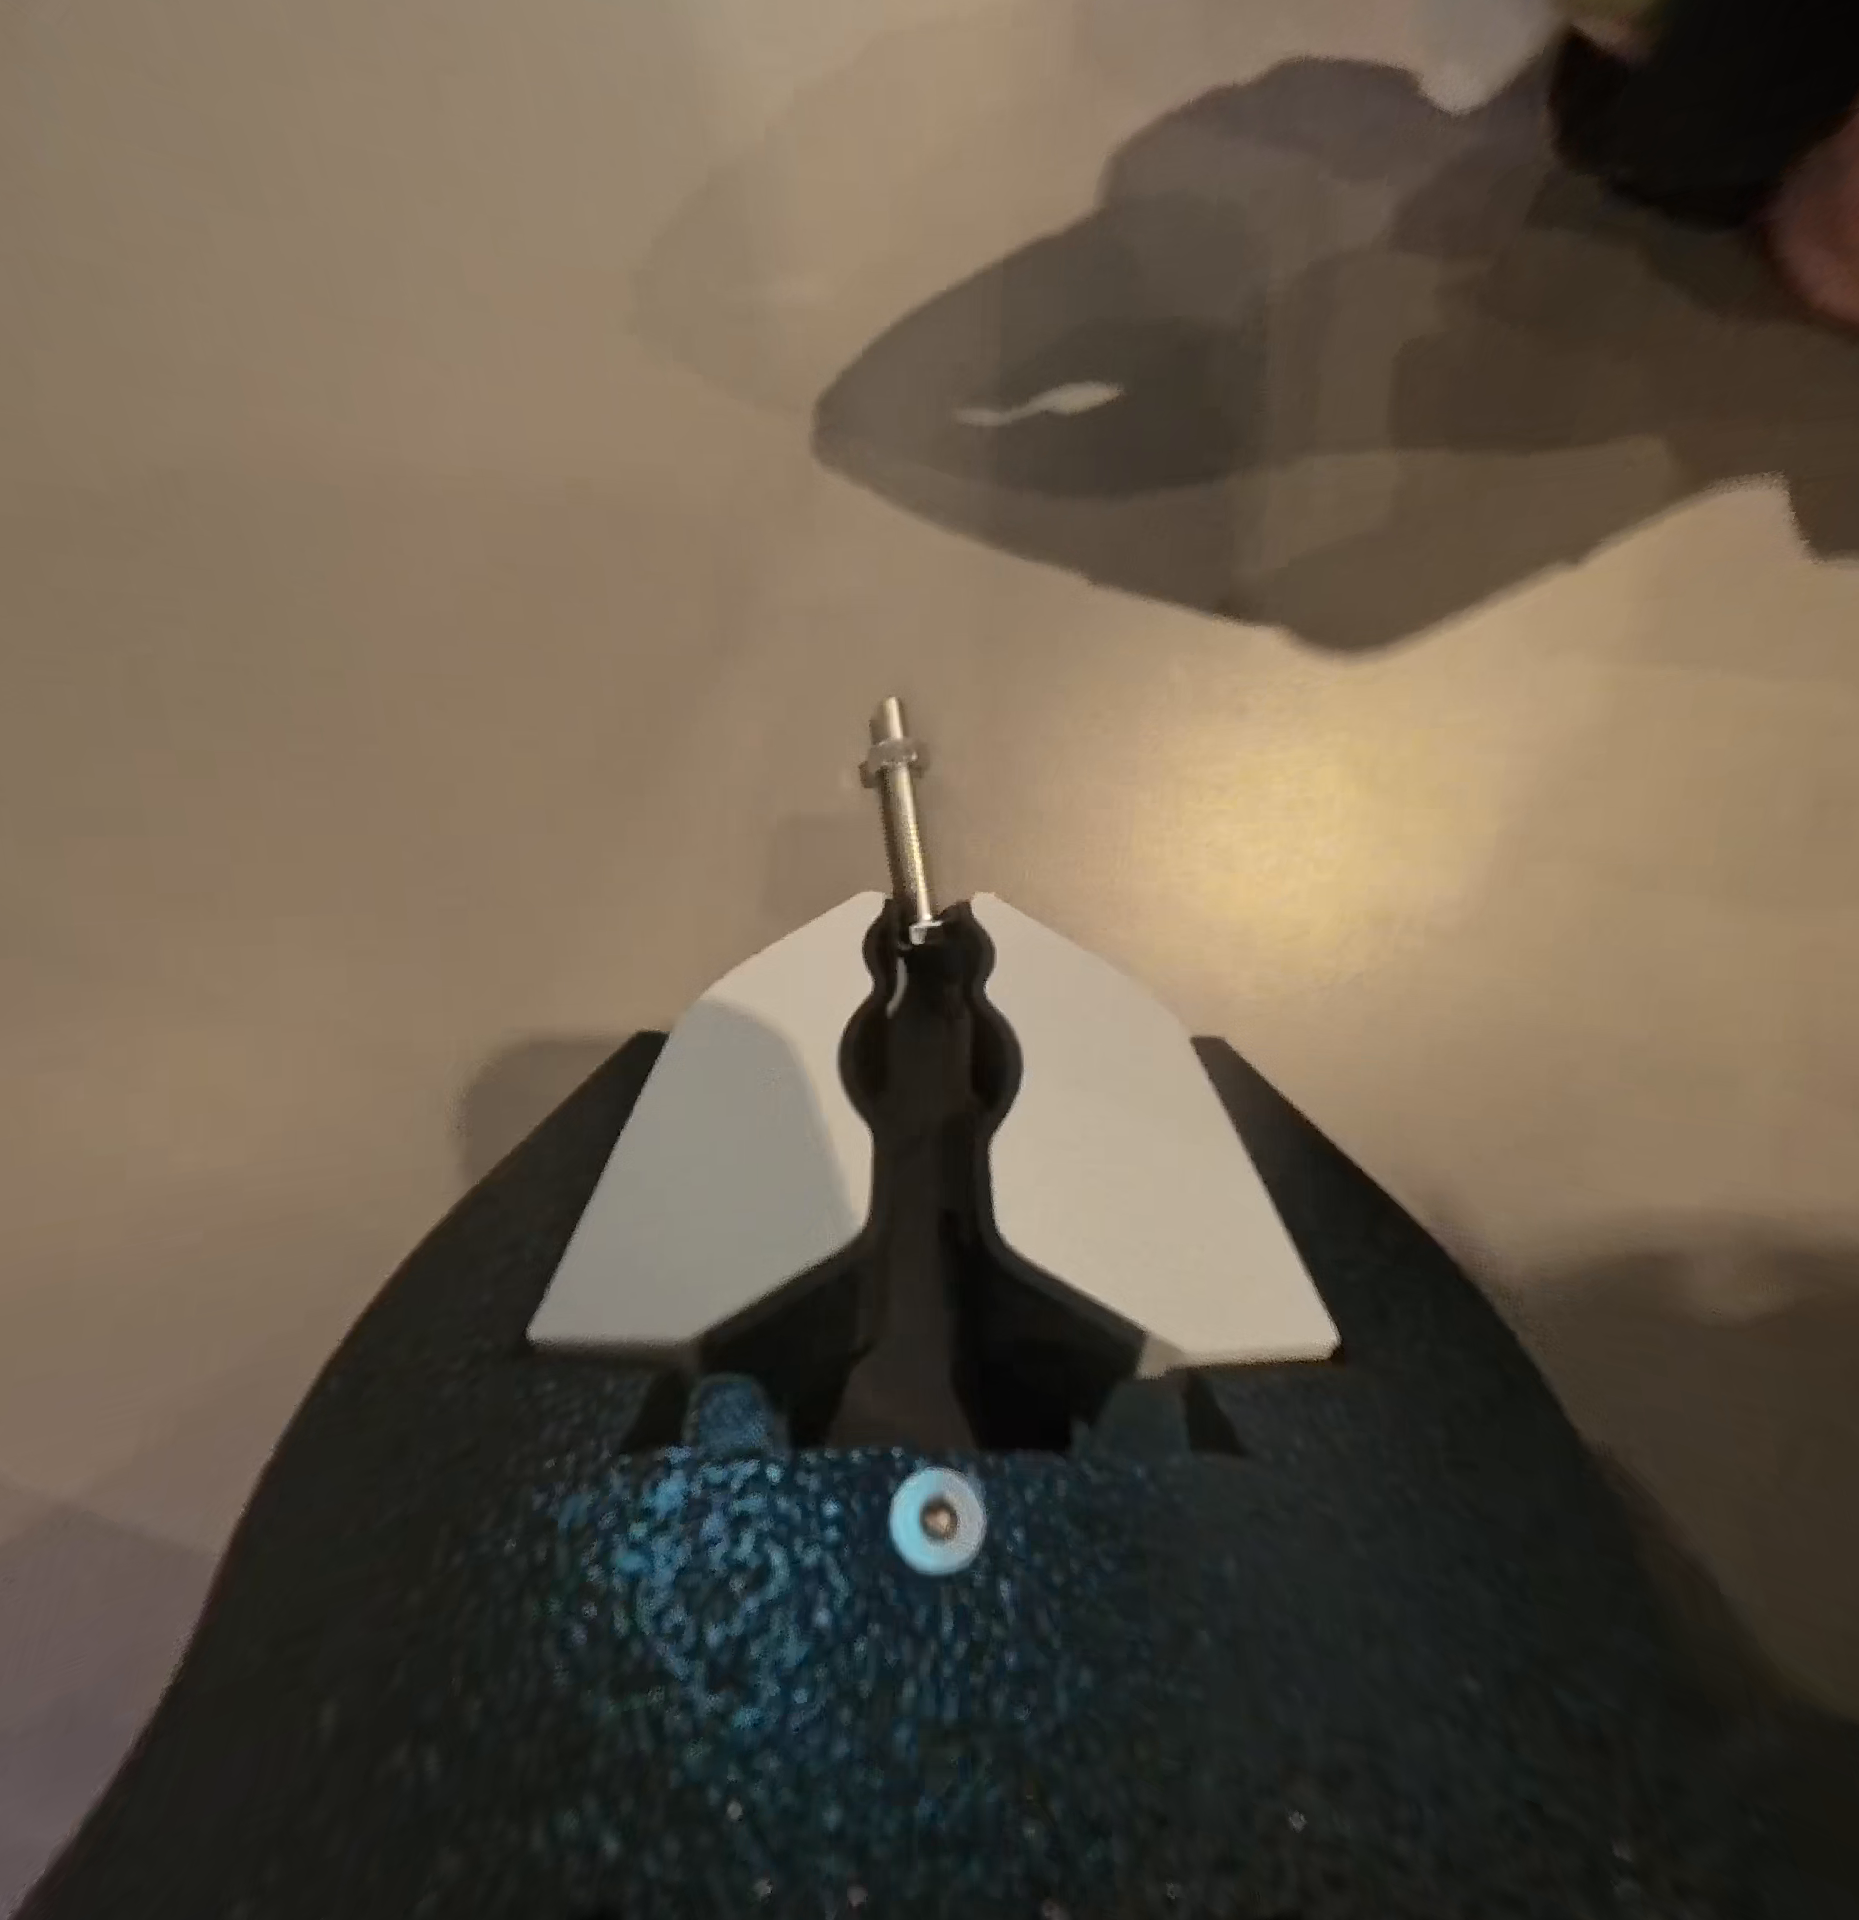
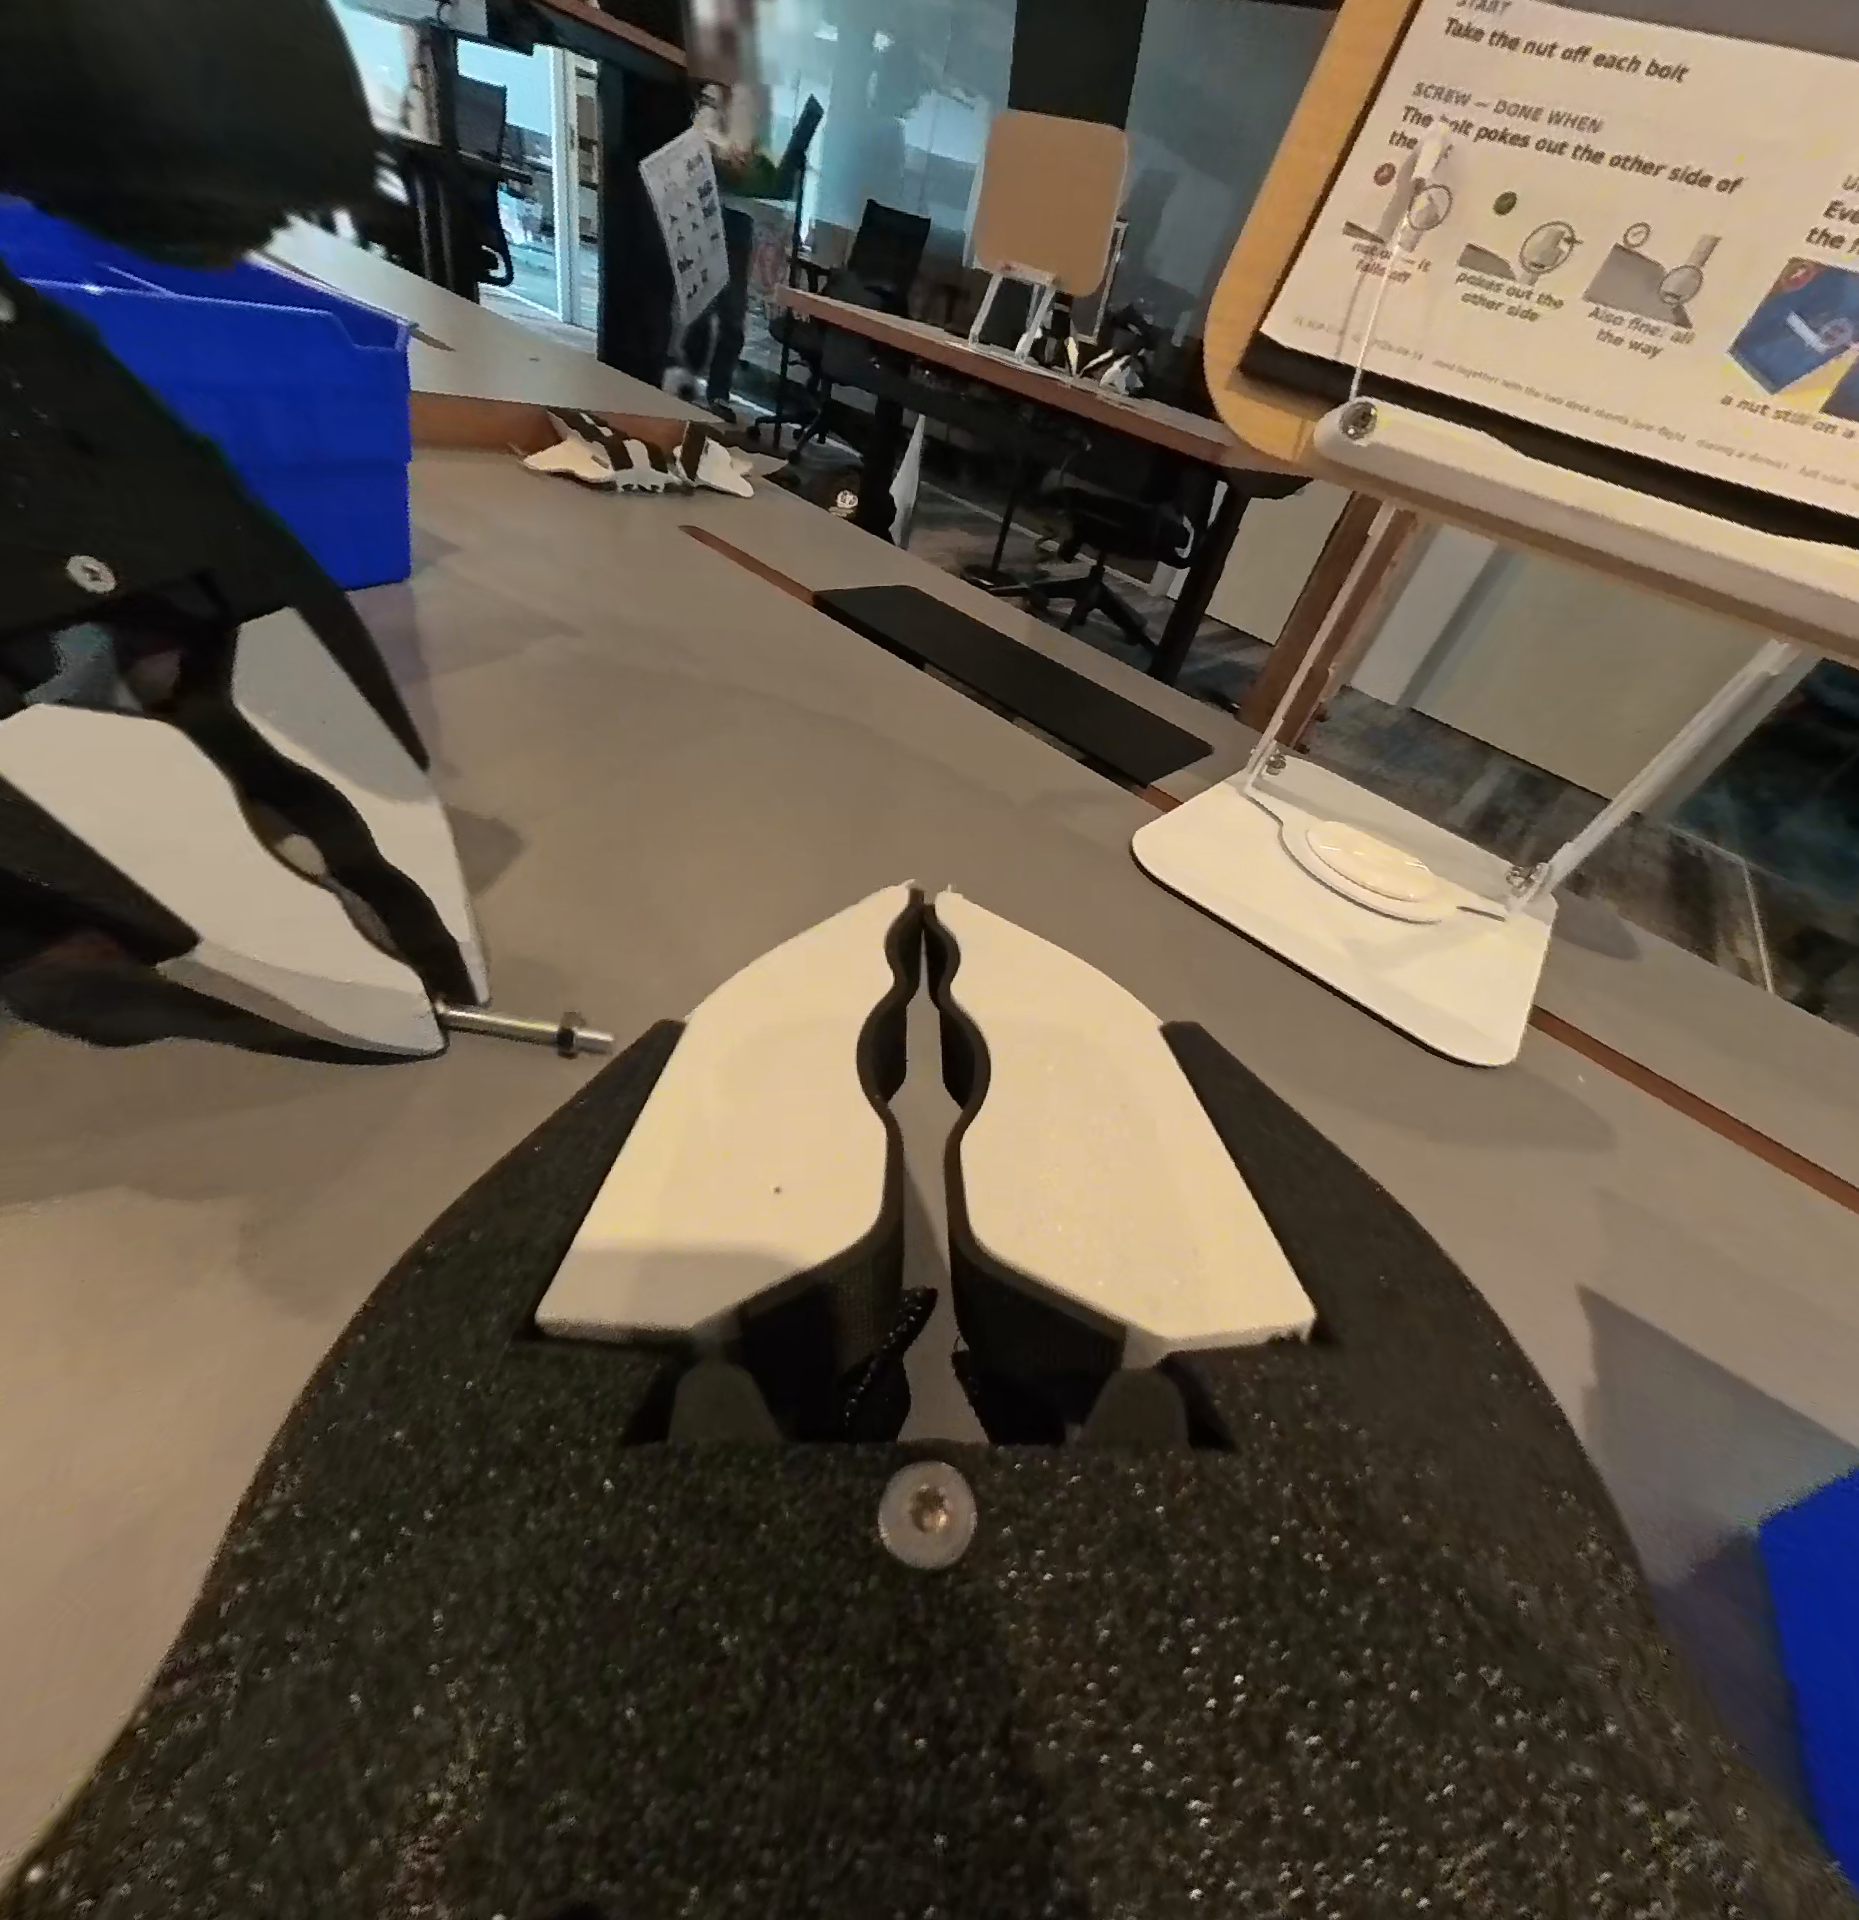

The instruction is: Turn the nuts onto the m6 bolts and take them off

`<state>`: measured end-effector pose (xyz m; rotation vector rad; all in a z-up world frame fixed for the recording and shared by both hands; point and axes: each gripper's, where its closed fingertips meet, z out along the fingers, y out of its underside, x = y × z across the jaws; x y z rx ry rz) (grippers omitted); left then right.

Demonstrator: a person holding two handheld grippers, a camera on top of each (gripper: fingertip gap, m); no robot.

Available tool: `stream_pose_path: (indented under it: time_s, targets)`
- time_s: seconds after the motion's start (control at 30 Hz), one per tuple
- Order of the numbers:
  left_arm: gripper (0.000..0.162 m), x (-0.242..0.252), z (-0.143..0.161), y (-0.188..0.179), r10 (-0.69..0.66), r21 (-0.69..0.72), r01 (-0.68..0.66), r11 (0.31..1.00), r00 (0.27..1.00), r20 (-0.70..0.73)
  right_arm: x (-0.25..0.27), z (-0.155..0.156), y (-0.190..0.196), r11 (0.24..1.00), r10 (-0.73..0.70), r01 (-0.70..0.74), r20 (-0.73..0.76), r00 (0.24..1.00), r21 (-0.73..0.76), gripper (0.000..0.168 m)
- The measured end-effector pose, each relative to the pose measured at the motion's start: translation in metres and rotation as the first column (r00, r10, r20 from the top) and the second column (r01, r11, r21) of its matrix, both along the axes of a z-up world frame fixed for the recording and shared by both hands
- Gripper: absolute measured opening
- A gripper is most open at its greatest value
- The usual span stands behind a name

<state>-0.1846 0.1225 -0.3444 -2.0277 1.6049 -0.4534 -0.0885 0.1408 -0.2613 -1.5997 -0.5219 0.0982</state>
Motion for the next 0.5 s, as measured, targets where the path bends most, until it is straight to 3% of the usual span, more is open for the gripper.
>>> stream_pose_path:
  time_s: [0.1, 0.17, 0.33, 0.5]
  targets:
    - [0.01, 0.001, 0.007, 0.007, -0.172, 0.171, 0.175, 0.97, 0.984, -0.035, -0.009, -0.002, -0.004, 0.996, 0.093, -0.093, 0.003, 0.996, -0.013, 0.0]
    - [0.009, 0.01, 0.012, 0.007, -0.269, 0.223, 0.264, 0.938, 0.963, -0.008, -0.023, -0.005, -0.013, 0.972, 0.231, -0.231, -0.004, 0.973, -0.051, 0.0]
    - [0.008, 0.025, 0.01, -0.008, -0.436, 0.21, 0.41, 0.888, 0.894, 0.1, -0.044, -0.014, -0.032, 0.864, 0.477, -0.48, -0.06, 0.877, -0.154, 0.014]
    - [0.008, 0.02, 0.003, -0.018, -0.474, 0.192, 0.446, 0.874, 0.869, 0.143, -0.059, -0.042, -0.041, 0.686, 0.649, -0.623, -0.071, 0.758, -0.376, 0.021]
